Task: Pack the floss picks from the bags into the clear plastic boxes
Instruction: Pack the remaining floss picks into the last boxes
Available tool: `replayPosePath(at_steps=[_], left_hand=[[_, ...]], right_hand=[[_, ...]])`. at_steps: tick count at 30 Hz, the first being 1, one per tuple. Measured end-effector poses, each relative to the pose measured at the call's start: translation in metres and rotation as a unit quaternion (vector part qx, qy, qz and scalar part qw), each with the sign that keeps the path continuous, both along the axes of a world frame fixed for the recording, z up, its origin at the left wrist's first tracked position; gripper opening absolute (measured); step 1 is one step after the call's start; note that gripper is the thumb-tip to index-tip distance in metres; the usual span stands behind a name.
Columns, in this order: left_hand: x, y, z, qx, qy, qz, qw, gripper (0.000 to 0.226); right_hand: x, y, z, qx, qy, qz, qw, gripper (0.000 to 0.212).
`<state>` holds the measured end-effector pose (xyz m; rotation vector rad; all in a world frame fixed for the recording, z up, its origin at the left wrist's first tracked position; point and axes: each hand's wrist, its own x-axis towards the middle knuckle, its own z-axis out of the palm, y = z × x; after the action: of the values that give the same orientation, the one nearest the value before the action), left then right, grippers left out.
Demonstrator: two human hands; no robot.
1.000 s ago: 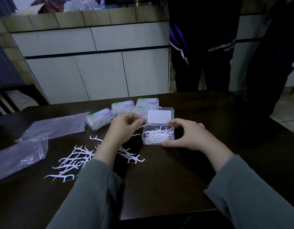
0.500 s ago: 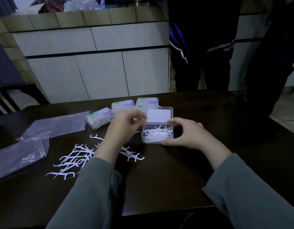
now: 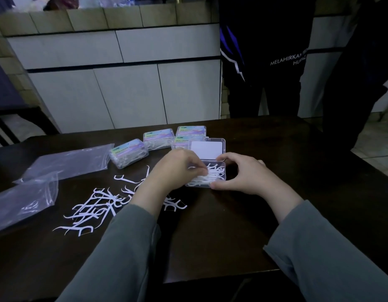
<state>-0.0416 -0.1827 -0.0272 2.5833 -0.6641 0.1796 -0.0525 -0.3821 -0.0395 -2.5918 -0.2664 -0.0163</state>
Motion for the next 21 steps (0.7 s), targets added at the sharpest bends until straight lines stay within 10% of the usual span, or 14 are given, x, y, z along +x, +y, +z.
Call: replayPosePath(at_steps=[7, 11, 21], left_hand=[[-0.016, 0.024, 0.003, -0.111, -0.023, 0.075, 0.991, 0.007], [-0.037, 0.050, 0.003, -0.102, -0.032, 0.121, 0.987, 0.011], [-0.112, 0.171, -0.006, 0.019, 0.164, 0.248, 0.955, 0.091]], right_hand=[[-0.020, 0.012, 0.003, -0.077, -0.118, -0.020, 0.990, 0.084], [-0.052, 0.051, 0.007, -0.075, -0.248, 0.060, 0.964, 0.046], [-0.059, 0.132, -0.001, -0.233, -0.132, 0.077, 0.960, 0.034]])
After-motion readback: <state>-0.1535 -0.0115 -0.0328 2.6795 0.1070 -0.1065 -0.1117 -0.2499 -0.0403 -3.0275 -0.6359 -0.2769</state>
